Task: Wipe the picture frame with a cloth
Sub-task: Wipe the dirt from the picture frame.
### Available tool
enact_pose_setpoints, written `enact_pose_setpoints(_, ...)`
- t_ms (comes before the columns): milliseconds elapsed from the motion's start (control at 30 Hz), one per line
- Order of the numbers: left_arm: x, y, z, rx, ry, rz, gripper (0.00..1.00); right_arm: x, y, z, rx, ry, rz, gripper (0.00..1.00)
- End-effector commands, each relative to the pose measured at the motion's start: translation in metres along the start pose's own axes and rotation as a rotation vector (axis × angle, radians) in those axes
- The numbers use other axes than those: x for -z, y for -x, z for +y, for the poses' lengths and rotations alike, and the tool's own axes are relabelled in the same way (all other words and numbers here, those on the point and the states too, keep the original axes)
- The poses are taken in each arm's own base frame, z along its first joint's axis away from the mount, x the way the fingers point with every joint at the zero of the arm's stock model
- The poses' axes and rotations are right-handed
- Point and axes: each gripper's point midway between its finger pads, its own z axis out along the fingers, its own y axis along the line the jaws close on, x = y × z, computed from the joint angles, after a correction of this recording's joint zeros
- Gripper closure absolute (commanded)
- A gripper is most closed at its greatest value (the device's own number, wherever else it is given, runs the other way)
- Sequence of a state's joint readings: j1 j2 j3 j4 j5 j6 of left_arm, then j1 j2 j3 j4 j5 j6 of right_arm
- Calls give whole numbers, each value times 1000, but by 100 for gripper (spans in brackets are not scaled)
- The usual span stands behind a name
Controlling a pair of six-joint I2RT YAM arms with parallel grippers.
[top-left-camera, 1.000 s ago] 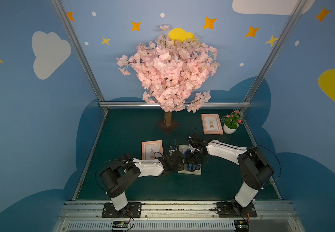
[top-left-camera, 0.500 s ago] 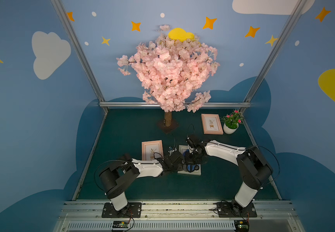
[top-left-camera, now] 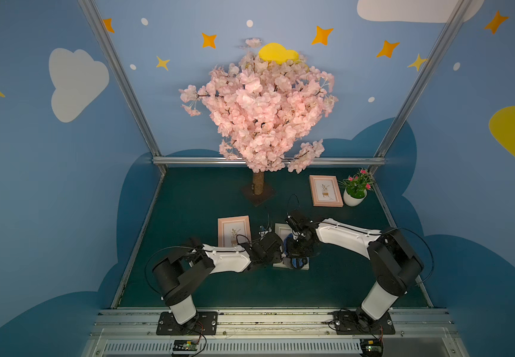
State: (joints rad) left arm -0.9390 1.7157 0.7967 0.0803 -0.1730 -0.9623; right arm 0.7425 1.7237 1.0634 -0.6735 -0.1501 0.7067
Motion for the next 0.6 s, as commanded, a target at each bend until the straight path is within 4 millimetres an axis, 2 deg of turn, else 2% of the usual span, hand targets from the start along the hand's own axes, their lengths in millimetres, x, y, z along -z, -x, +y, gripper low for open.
enact_pose_setpoints(0,-5,-44,52,-12,177,154,74,-1,-7,-27,-57,-82,36,100)
enact_pose_setpoints(133,-5,-43,51,-12,174,152,74,15,1,-65,-86,-159,-6,100)
enact_pose_setpoints(200,-5,-44,51,-12,171,152,74,19,8,-67,-84,-163,-21,100)
enact_pose_setpoints(400,-7,-44,49,-16,168,159,74,13,43,-29,-38,-91,-48,100)
enact_pose_setpoints(567,-8,-44,48,-22,168,166,74,6,71,20,29,-23,-59,100)
